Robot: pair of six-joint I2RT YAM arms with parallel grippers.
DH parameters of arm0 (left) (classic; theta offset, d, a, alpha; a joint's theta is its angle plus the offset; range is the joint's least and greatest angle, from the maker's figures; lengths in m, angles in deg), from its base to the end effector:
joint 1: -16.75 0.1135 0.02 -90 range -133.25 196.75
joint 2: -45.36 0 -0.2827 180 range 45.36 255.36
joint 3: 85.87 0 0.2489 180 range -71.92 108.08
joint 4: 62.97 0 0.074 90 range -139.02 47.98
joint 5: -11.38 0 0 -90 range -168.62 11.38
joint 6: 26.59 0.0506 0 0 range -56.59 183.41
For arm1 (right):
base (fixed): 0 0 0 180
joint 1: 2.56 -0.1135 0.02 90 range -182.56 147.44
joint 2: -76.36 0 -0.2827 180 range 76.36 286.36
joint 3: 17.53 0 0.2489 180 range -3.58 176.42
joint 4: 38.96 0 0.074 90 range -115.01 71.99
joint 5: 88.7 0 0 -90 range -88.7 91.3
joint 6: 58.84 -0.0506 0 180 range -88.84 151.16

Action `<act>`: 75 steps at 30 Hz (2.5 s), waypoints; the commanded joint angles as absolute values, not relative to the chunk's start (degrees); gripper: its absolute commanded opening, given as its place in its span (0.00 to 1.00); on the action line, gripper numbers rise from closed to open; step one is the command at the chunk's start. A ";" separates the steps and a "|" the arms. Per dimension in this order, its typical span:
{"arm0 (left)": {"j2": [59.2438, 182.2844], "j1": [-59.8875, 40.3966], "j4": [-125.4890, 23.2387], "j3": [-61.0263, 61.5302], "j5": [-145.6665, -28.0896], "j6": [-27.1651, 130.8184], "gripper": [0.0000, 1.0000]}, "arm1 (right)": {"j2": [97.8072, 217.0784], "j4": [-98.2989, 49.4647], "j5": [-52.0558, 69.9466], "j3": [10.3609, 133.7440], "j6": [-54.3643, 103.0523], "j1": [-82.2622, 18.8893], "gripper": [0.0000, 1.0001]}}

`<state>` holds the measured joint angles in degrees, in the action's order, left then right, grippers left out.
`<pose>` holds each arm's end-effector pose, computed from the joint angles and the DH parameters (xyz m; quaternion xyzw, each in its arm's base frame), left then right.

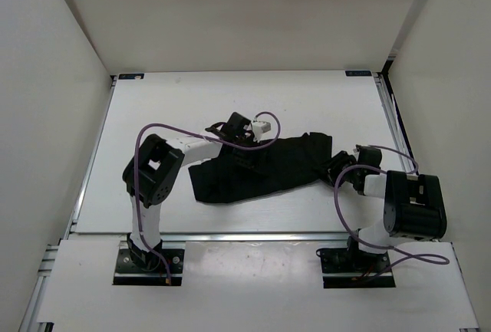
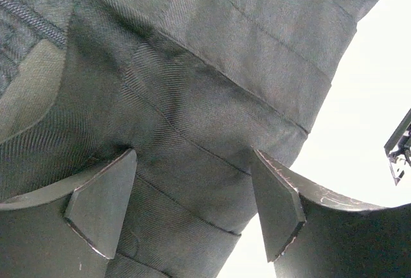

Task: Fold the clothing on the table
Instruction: Fold the skirt

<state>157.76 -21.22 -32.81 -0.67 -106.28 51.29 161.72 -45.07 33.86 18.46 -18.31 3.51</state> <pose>0.3113 -0.2727 0.1610 0.2739 0.8932 -0.3233 0.1501 0.2457 0.0013 0.1264 0.3122 0.8315 0.3799 0.2586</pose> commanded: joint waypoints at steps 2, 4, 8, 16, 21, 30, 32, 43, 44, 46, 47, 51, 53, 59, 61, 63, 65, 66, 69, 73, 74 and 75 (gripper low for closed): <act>160.14 -22.18 -28.98 -3.01 -104.98 51.37 0.84 | 163.46 -44.26 22.14 18.04 -15.43 1.93 0.18; 159.36 -21.66 -28.81 -1.70 -105.16 51.54 0.83 | 161.98 -42.95 20.56 18.22 -14.03 1.66 0.03; 155.15 -20.52 -27.58 0.59 -104.28 50.49 0.79 | 156.01 -39.43 20.73 18.21 -11.21 3.94 0.00; 140.03 -19.10 -30.38 -10.19 -101.56 43.20 0.00 | 148.09 -37.23 21.00 19.44 -1.11 4.48 0.00; 137.29 -19.19 -36.18 -20.05 -101.91 38.01 0.00 | 144.83 -35.83 22.05 21.20 5.57 0.96 0.00; 141.51 -16.03 -47.44 -27.53 -103.31 25.44 0.00 | 138.68 -34.51 24.68 24.63 18.74 -7.39 0.00; 143.44 -15.50 -48.40 -27.97 -103.75 25.18 0.00 | 138.15 -34.42 26.34 26.56 21.57 -9.14 0.00; 150.12 -16.29 -52.01 -24.10 -106.65 23.86 0.00 | 137.97 -33.63 27.94 34.30 36.85 -27.32 0.00; 150.04 -15.94 -53.14 -24.37 -107.09 23.59 0.00 | 138.15 -33.71 27.67 34.30 38.44 -28.82 0.00; 150.12 -15.50 -53.77 -24.63 -107.27 23.33 0.00 | 138.67 -33.89 26.71 34.39 40.63 -32.77 0.00; 150.12 -15.33 -54.64 -24.89 -107.62 23.07 0.00 | 139.46 -33.63 26.27 34.13 41.17 -33.49 0.00; 150.56 -15.50 -56.92 -25.16 -108.41 21.84 0.00 | 141.48 -33.28 23.72 33.25 43.63 -37.97 0.00; 150.21 -15.50 -58.95 -26.30 -108.67 20.00 0.00 | 142.63 -34.41 20.39 32.20 45.48 -40.95 0.00; 149.34 -16.47 -66.59 -28.06 -109.20 14.63 0.00 | 144.83 -37.05 15.37 29.55 50.32 -44.66 0.00; 148.81 -16.38 -68.26 -28.67 -109.81 12.79 0.00 | 145.79 -37.49 14.32 29.20 49.79 -45.01 0.01; 147.23 -14.90 -68.97 -30.16 -110.96 9.37 0.00 | 146.41 -37.93 13.09 29.11 49.62 -45.18 0.00; 143.55 -13.75 -68.02 -31.31 -112.36 9.88 0.00 | 146.59 -38.54 11.86 29.03 48.91 -44.49 0.01; 142.31 -12.53 -67.31 -32.09 -112.19 9.97 0.00 | 147.02 -38.98 11.16 29.37 48.65 -44.31 0.00; 133.36 -9.19 -65.98 -34.02 -110.45 12.16 0.00 | 147.20 -40.39 9.75 29.11 48.03 -43.52 0.00; 119.12 -4.44 -63.27 -39.21 -104.55 14.19 0.00 | 146.94 -41.01 8.78 29.11 47.86 -43.52 0.00; 116.84 -3.73 -61.61 -41.57 -104.28 14.19 0.00 | 147.03 -41.18 8.34 28.85 48.12 -43.69 0.00; 115.68 -2.16 -59.59 -44.12 -104.19 14.71 0.00 | 147.03 -41.10 8.51 29.63 48.03 -44.04 0.00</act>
